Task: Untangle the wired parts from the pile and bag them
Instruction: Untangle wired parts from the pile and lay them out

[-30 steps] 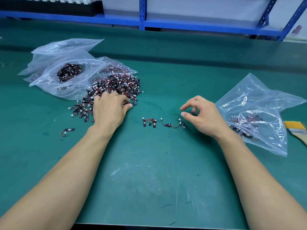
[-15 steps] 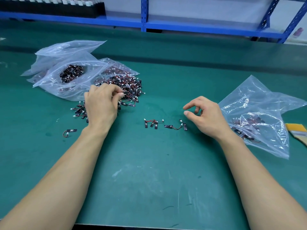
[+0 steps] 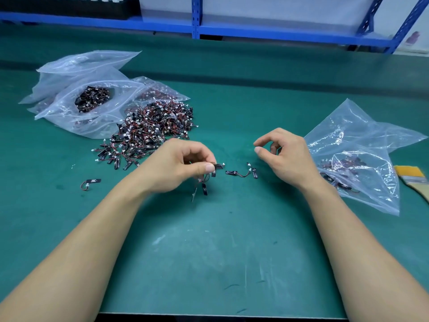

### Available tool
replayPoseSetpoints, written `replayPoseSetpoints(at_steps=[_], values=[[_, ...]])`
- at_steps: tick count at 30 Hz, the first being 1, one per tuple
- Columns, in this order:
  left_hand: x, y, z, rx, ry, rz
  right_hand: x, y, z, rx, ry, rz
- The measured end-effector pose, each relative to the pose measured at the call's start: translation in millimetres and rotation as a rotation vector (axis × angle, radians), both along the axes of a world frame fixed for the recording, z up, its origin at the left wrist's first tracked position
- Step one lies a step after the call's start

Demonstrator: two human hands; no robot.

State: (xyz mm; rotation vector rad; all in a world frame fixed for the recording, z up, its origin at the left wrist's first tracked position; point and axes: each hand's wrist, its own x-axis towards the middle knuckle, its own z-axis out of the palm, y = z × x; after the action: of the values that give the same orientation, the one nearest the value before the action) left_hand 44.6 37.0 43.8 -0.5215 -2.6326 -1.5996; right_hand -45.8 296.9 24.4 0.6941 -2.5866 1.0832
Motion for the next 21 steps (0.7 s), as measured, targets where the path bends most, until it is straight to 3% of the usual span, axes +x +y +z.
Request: replayPoseSetpoints(at_steps=[7, 21], values=[[-0.4, -0.3, -8.2, -0.011, -0.214, -0.105, 5.5, -3.7, 2.9, -0.011, -0.008, 0.021], [0.3, -18.1, 2.1, 0.066, -0.233, -0.054, 20.5, -11.9, 11.0, -0.025, -0.055, 0.238]])
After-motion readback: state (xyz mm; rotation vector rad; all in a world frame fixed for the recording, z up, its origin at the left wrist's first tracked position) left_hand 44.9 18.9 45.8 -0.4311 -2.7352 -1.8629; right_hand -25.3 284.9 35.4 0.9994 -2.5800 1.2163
